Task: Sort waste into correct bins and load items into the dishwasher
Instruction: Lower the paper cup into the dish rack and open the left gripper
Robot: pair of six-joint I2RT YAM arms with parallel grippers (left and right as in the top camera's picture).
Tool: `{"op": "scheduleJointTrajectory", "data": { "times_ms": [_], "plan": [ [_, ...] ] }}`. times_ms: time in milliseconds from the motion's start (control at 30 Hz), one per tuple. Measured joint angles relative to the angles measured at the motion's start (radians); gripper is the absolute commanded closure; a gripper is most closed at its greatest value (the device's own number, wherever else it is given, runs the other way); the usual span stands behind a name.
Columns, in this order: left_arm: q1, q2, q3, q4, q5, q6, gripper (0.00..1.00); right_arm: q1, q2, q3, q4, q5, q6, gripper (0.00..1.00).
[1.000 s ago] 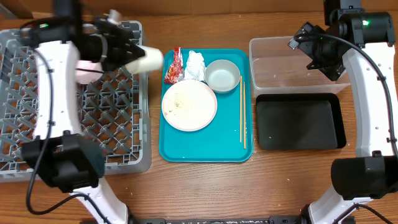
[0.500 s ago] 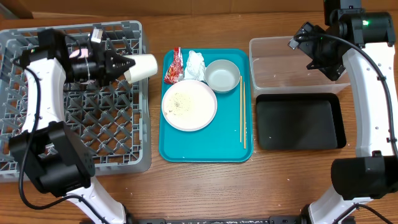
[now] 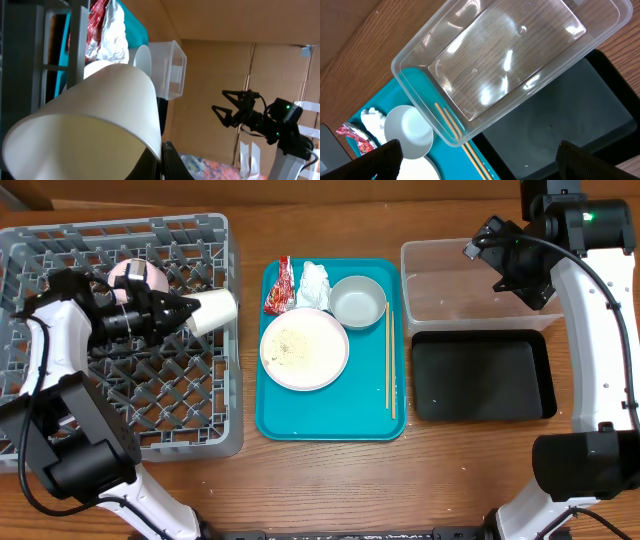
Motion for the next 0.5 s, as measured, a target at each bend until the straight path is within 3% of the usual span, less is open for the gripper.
{"op": "scheduleJointTrajectory", "data": {
  "times_ms": [500],
  "plan": [
    [0.043,0.000,-0.036,0.045,-0.017,0.008,0.96,0.000,0.000,0.000,0.000,0.000,0.000,0.00]
  ]
}}
